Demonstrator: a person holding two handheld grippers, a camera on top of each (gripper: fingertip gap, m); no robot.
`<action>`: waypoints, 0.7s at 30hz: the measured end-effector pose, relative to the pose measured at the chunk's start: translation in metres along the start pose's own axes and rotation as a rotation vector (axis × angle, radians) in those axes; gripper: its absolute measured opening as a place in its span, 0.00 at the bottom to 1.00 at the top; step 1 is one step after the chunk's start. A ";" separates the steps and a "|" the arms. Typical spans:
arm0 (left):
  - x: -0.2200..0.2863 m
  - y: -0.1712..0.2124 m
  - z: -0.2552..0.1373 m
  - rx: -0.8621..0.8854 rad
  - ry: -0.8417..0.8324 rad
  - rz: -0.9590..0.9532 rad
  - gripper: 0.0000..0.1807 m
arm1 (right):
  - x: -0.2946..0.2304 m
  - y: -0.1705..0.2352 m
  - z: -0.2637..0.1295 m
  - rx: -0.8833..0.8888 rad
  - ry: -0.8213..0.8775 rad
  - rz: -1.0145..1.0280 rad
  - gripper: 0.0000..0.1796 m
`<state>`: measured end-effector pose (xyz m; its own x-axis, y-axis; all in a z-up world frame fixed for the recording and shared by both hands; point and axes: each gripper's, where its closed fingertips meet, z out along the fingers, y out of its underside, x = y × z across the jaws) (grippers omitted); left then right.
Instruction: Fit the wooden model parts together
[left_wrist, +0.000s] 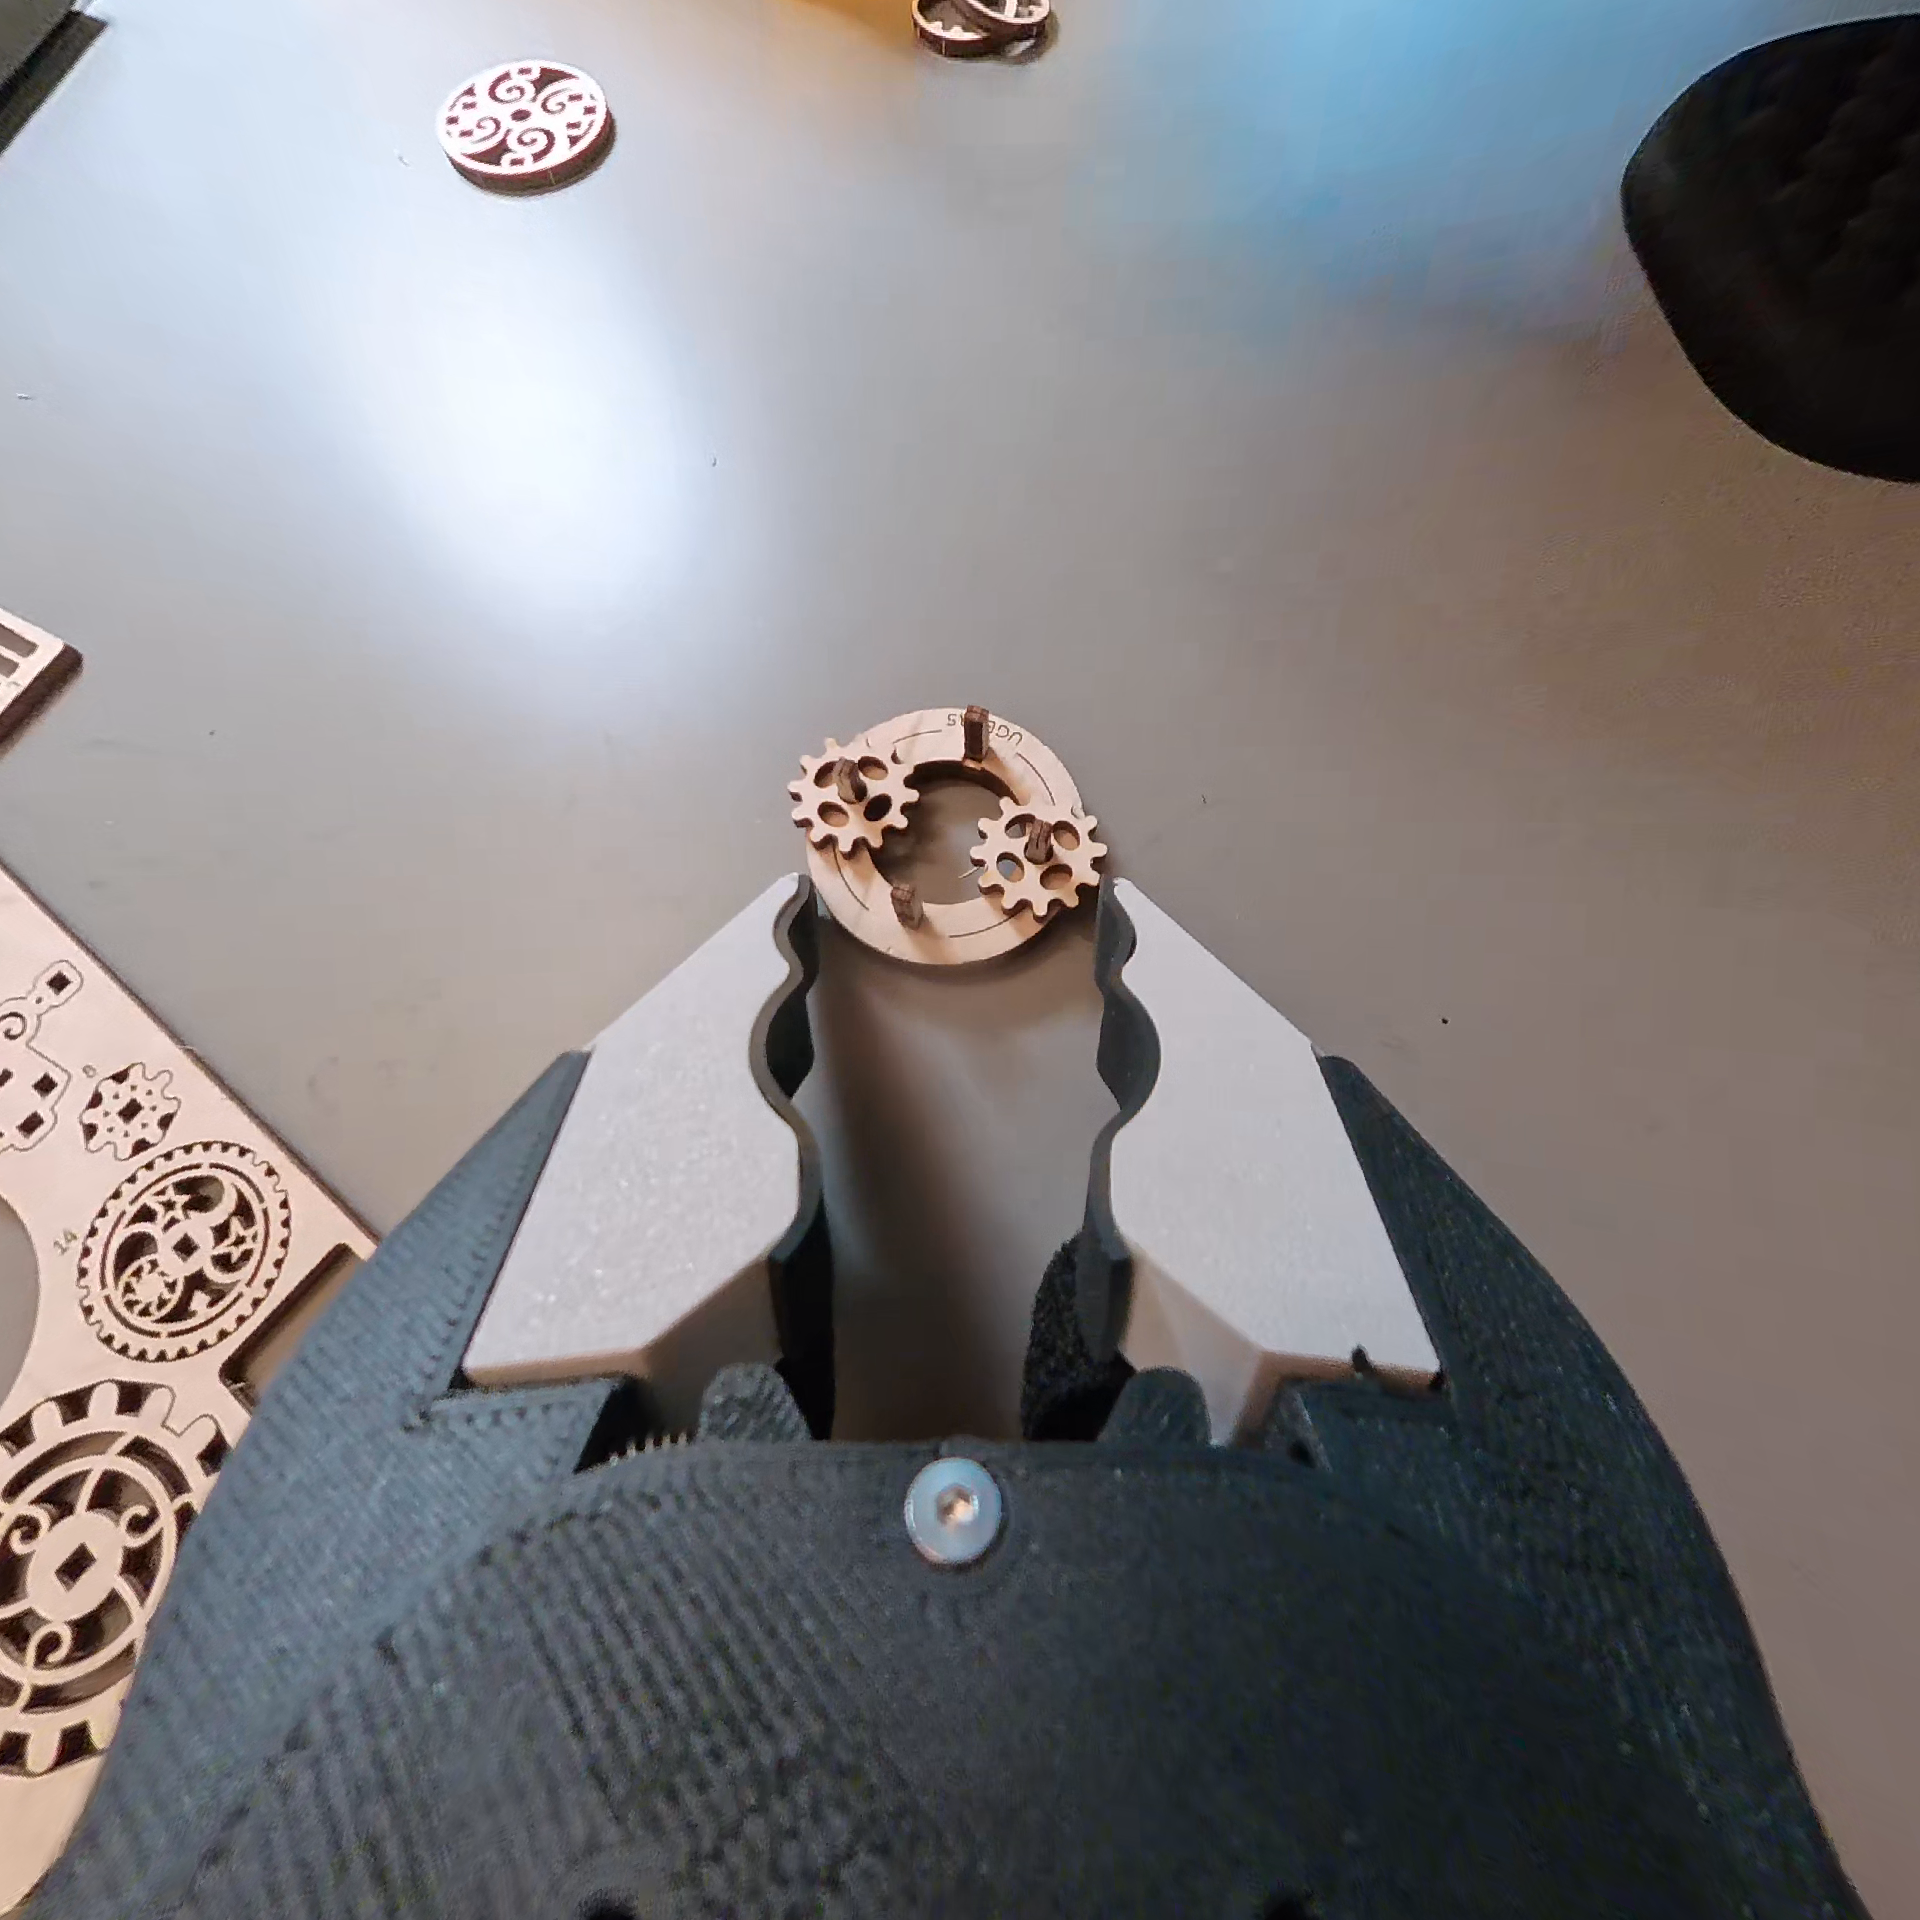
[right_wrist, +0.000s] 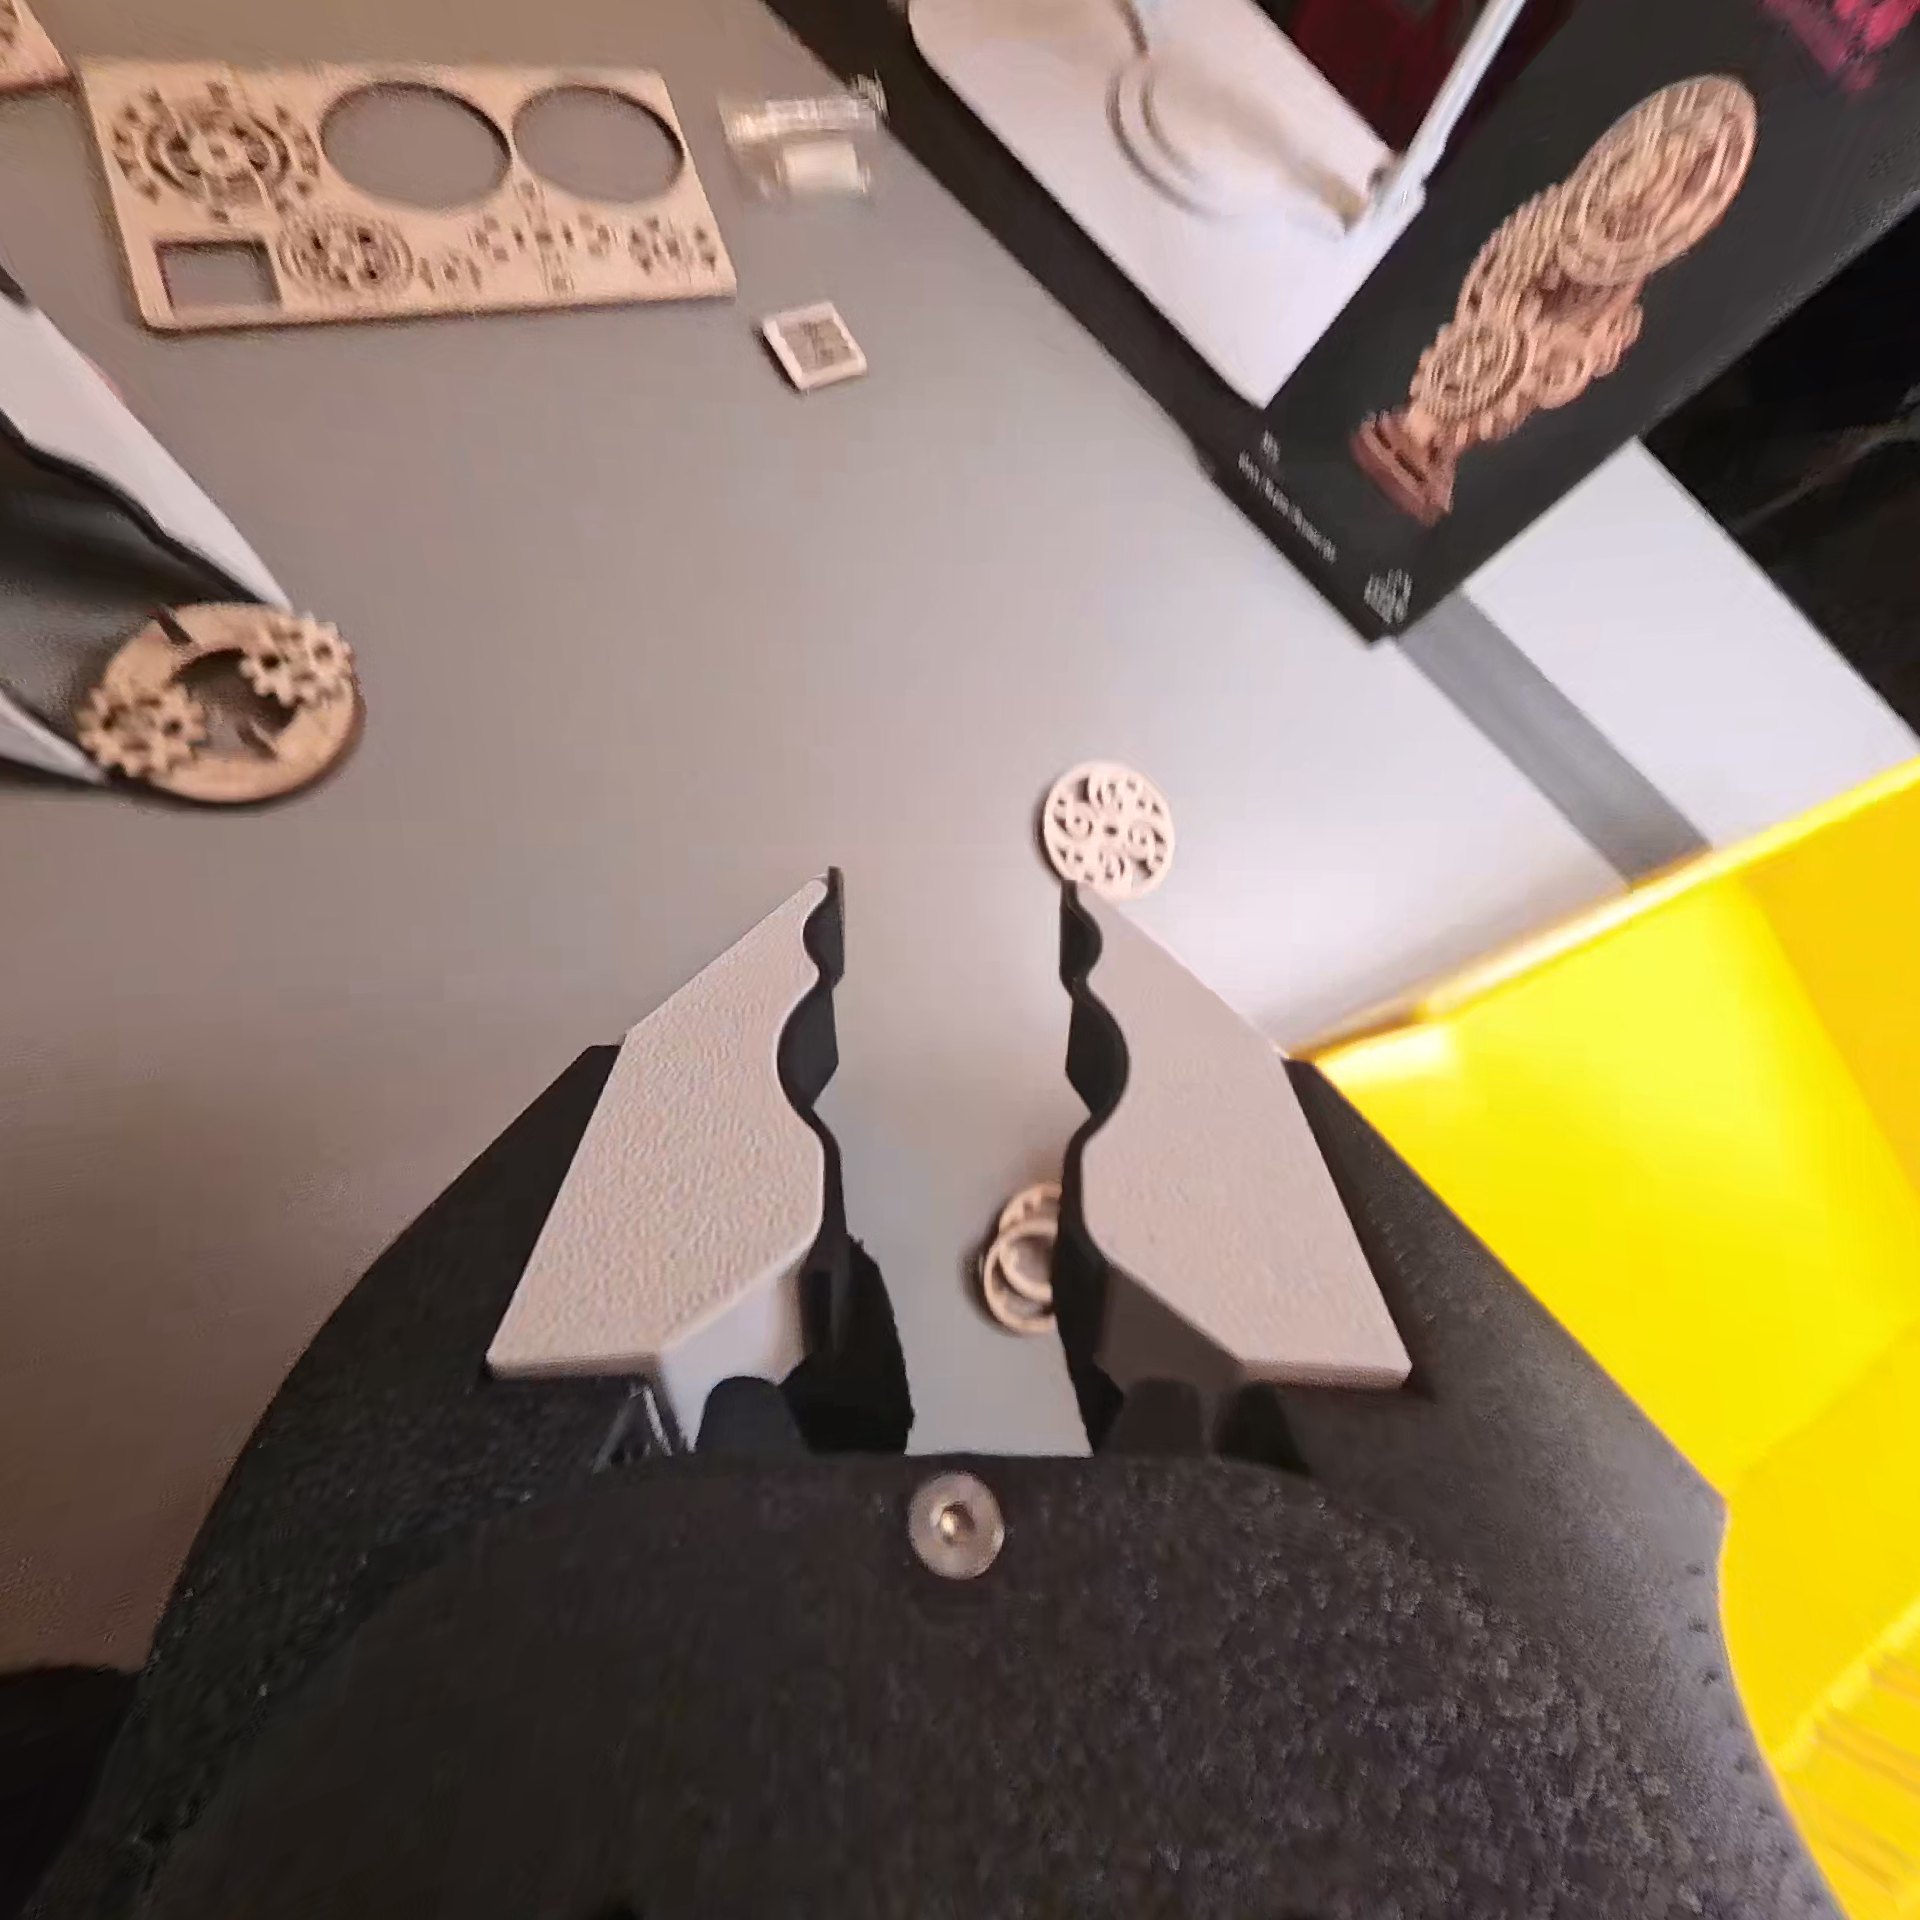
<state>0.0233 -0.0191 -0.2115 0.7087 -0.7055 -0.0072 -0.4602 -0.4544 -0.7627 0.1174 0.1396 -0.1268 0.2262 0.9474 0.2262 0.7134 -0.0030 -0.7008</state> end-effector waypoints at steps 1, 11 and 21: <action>0.000 0.000 0.000 0.000 -0.003 0.000 0.29 | 0.001 -0.010 0.005 0.005 0.005 -0.002 0.22; -0.001 0.000 -0.002 -0.001 -0.031 0.025 0.30 | 0.035 0.028 0.093 -0.182 0.088 0.266 0.31; -0.003 -0.003 -0.004 0.031 -0.013 0.003 0.36 | 0.049 0.038 0.104 -0.173 0.157 0.412 0.35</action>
<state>0.0199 -0.0177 -0.2063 0.7143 -0.6996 -0.0184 -0.4462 -0.4351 -0.7820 0.0865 0.2189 -0.2125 0.6018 0.7962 0.0616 0.6400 -0.4347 -0.6336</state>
